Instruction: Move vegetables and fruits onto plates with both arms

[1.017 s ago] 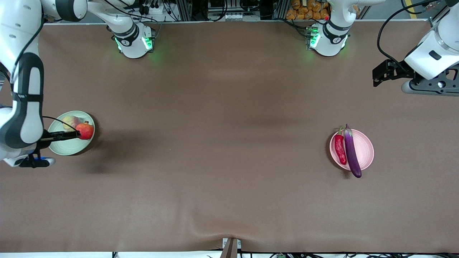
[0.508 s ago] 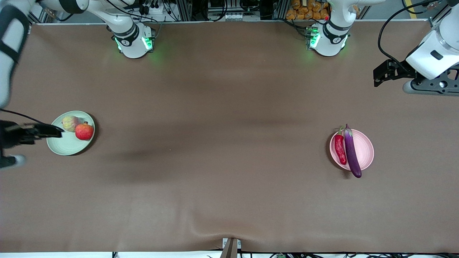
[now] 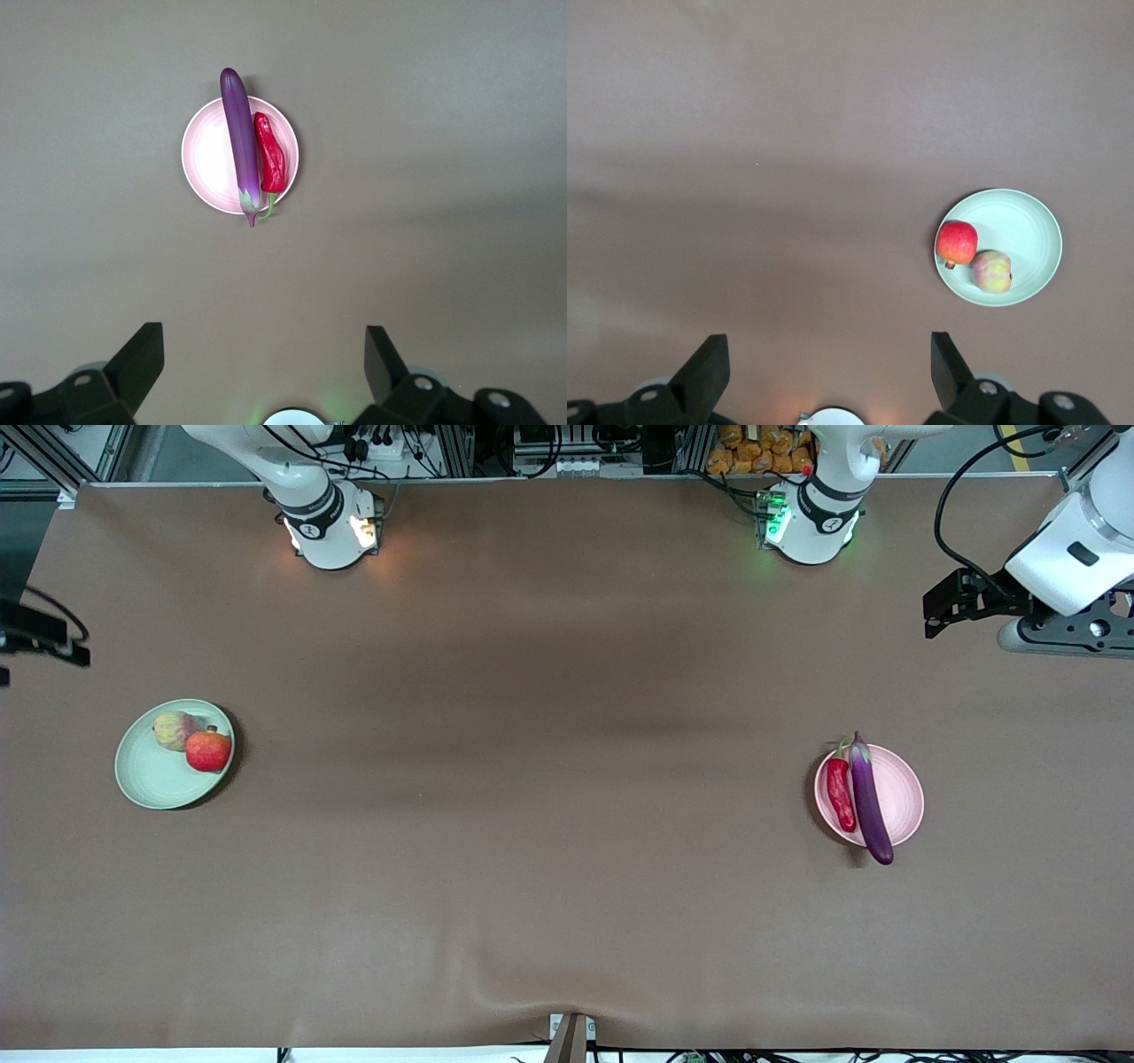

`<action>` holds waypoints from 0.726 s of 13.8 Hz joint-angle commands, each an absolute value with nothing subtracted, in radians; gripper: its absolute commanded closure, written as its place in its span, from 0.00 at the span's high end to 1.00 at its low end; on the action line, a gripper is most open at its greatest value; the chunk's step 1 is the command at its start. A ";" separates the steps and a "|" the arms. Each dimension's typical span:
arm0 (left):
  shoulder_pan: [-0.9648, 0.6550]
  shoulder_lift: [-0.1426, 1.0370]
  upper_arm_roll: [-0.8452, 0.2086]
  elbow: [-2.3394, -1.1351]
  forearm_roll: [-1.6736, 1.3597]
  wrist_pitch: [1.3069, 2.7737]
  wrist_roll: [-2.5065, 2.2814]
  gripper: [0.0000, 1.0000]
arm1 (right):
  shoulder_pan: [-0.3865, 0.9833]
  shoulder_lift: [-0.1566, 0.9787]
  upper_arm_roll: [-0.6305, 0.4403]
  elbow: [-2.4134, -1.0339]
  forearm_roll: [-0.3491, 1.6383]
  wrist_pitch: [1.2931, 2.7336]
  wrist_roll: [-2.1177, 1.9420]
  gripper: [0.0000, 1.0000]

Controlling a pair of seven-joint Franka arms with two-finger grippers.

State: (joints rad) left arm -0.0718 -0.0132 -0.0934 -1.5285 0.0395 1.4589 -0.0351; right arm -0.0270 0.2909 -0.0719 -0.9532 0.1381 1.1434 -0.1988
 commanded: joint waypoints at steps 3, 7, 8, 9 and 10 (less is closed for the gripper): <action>-0.066 -0.031 -0.109 -1.526 0.028 1.459 -0.015 1.00 | -0.032 -0.051 -0.037 -1.508 0.083 1.413 -0.172 1.00; -0.061 -0.028 -0.107 -1.529 0.028 1.453 -0.014 1.00 | -0.035 -0.120 -0.043 -1.602 0.081 1.476 -0.179 1.00; -0.060 -0.025 -0.107 -1.529 0.026 1.453 -0.014 1.00 | -0.034 -0.112 -0.041 -1.577 0.078 1.474 -0.176 1.00; -0.061 -0.025 -0.107 -1.532 0.026 1.453 -0.014 1.00 | -0.029 -0.100 -0.040 -1.557 0.052 1.468 -0.175 1.00; -0.064 -0.022 -0.107 -1.532 0.026 1.453 -0.014 1.00 | -0.025 -0.095 -0.038 -1.530 0.017 1.444 -0.170 1.00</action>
State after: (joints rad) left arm -0.0722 -0.0134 -0.1027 -1.5268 0.0393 1.4581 -0.0350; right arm -0.0265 -0.0860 -0.0486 -1.5491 0.0754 1.4582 -0.1848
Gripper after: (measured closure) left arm 0.000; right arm 0.000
